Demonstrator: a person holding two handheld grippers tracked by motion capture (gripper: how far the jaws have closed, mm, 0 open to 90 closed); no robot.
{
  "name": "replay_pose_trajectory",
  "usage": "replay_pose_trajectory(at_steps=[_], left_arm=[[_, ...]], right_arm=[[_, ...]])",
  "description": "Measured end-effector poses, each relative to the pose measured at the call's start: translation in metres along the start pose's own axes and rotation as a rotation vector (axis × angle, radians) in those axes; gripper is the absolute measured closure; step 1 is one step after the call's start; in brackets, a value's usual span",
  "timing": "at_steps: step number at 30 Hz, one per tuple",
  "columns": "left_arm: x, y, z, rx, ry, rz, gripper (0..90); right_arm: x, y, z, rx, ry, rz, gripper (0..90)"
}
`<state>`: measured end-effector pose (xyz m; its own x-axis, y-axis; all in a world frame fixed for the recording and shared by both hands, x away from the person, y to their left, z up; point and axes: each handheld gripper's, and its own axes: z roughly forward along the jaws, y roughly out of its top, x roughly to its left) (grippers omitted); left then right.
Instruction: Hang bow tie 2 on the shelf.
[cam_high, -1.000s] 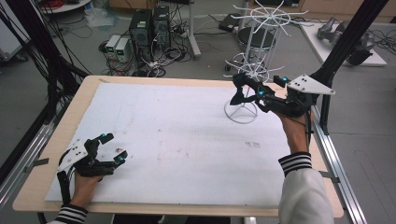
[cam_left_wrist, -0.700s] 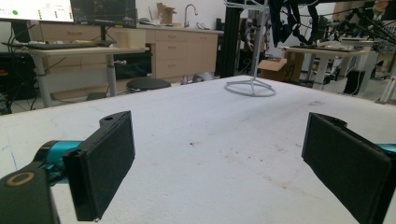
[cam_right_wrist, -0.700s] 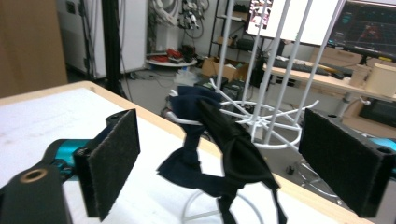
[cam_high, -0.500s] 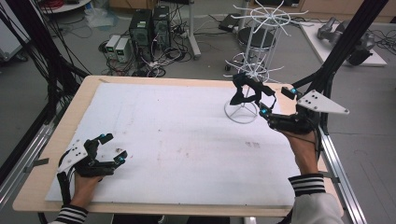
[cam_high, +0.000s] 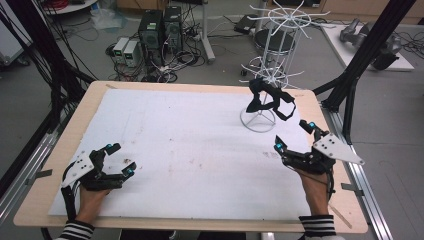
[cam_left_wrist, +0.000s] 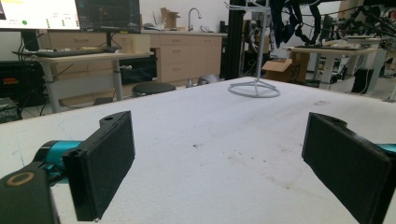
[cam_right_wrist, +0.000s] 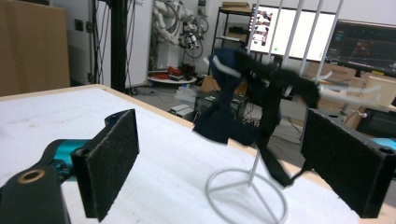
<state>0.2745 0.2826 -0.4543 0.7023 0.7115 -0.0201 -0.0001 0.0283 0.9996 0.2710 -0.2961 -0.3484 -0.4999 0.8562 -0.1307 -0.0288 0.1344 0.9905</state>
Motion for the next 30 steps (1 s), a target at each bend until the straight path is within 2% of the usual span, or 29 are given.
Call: replay_pose_trajectory(at_steps=[8, 12, 14, 16, 22, 26, 30], left_arm=[[0.0, 0.0, 0.0, -0.003, 0.004, -0.001, 10.0], [0.0, 0.0, -0.001, -0.005, 0.005, 0.002, 10.0], [-0.001, 0.0, -0.001, -0.005, 0.008, 0.005, 10.0], [-0.001, 0.0, -0.001, -0.009, 0.01, 0.006, 9.9], [-0.002, 0.0, -0.001, -0.007, 0.015, 0.017, 10.0], [-0.002, -0.001, -0.001, -0.01, 0.017, 0.016, 10.0], [-0.002, -0.001, -0.001, -0.009, 0.019, 0.018, 10.0]], right_arm=[[0.018, -0.043, -0.003, -0.02, 0.004, 0.059, 11.3], [0.026, -0.055, -0.004, -0.035, 0.001, 0.037, 11.3], [0.029, -0.057, -0.002, -0.01, 0.005, 0.049, 10.2], [0.033, -0.06, 0.0, -0.031, 0.007, 0.041, 10.3], [0.039, -0.082, 0.012, -0.003, 0.017, 0.081, 10.2], [0.043, -0.093, 0.018, 0.032, 0.029, 0.089, 10.2], [0.046, -0.097, 0.022, 0.075, 0.034, 0.058, 10.2]])
